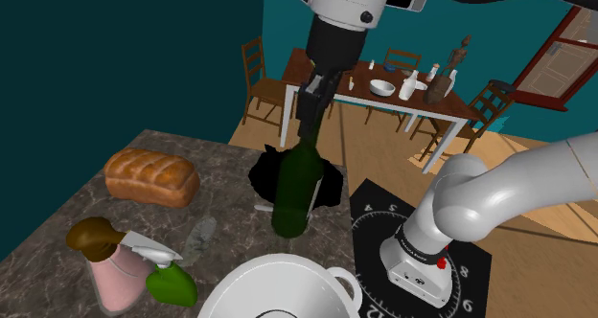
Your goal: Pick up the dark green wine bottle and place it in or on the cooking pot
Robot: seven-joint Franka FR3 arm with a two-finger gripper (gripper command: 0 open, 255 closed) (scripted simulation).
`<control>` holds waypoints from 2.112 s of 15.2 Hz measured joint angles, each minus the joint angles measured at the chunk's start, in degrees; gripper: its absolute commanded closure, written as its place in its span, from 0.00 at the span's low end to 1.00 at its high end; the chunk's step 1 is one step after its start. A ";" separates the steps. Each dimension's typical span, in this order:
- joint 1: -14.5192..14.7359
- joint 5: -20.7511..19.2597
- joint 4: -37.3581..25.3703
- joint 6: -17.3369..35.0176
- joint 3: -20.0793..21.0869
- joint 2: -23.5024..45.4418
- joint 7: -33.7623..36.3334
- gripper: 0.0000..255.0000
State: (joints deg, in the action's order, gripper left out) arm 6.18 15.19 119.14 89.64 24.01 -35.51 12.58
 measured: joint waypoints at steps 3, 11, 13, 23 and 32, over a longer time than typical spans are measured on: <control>-0.26 -0.42 -3.16 -2.27 -0.26 0.90 0.29 1.00; 0.67 1.30 -13.59 -9.30 4.80 2.78 8.38 1.00; 0.43 1.44 -18.06 -10.82 7.51 5.15 11.66 1.00; -1.47 -1.38 -43.17 -21.45 23.99 17.74 30.07 1.00; -0.72 -0.29 -38.65 -17.46 25.45 16.35 31.79 1.00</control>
State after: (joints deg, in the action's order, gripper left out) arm 5.47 14.90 80.49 72.18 49.46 -19.17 44.37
